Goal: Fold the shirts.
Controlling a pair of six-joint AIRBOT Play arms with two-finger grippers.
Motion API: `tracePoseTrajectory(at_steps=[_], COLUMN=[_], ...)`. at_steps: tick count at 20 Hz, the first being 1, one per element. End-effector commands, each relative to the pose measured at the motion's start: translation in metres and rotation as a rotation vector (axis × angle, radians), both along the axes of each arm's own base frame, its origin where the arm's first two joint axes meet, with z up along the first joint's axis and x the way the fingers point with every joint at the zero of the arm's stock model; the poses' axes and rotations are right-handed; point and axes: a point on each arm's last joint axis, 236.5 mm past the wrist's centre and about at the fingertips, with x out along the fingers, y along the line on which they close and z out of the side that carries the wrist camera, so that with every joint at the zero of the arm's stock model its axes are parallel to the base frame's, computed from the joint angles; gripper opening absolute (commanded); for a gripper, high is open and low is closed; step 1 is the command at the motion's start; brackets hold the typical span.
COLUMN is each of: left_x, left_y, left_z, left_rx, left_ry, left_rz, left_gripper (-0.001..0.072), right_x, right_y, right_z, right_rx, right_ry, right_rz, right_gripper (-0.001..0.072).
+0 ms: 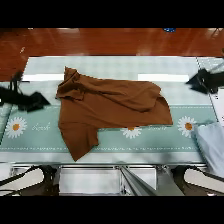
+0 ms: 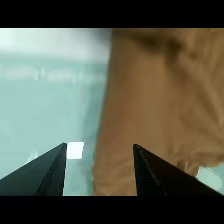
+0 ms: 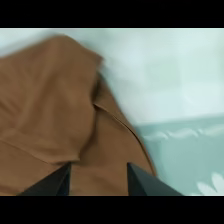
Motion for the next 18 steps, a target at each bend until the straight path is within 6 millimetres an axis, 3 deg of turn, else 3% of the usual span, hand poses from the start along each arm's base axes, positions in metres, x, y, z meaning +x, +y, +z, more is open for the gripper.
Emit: tracePoseTrajectory(at_steps=[1,4,11,12,13,14,18], left_x=[-0.073,-0.091,-0.054,-0.050,-0.047,-0.045,-0.039], left_y=[-0.019,-0.036,-0.082,-0.087,-0.090,-0.092,-0.094], left_z=[-0.037,-0.055,-0.060,-0.063,-0.066,-0.066,-0.060], left_rx=[-0.140,-0.223,-0.303,-0.286,-0.264,-0.251,-0.252], left_ry=[0.161,0.188,0.056,0.045,0.034,0.022,0.002], left_rz=[0.177,0.236,0.246,0.236,0.221,0.203,0.181], left_gripper=[0.0506,0.0506,0.0503,0.0426,0.0164,0.0027,0.0021], right_x=[-0.067,-0.093,-0.105,-0.108,-0.111,-0.116,-0.145], right_y=[0.015,0.046,0.057,0.059,0.060,0.057,0.028], right_z=[-0.052,-0.068,-0.057,-0.056,-0.057,-0.061,-0.086], right_rx=[0.012,0.088,0.100,0.107,0.105,0.088,-0.042], right_ry=[0.081,0.061,0.036,0.044,0.054,0.076,0.233], right_rz=[-0.060,-0.056,-0.037,-0.030,-0.022,-0.013,-0.061], right_gripper=[0.0408,0.0408,0.0408,0.0408,0.0408,0.0408,0.0408])
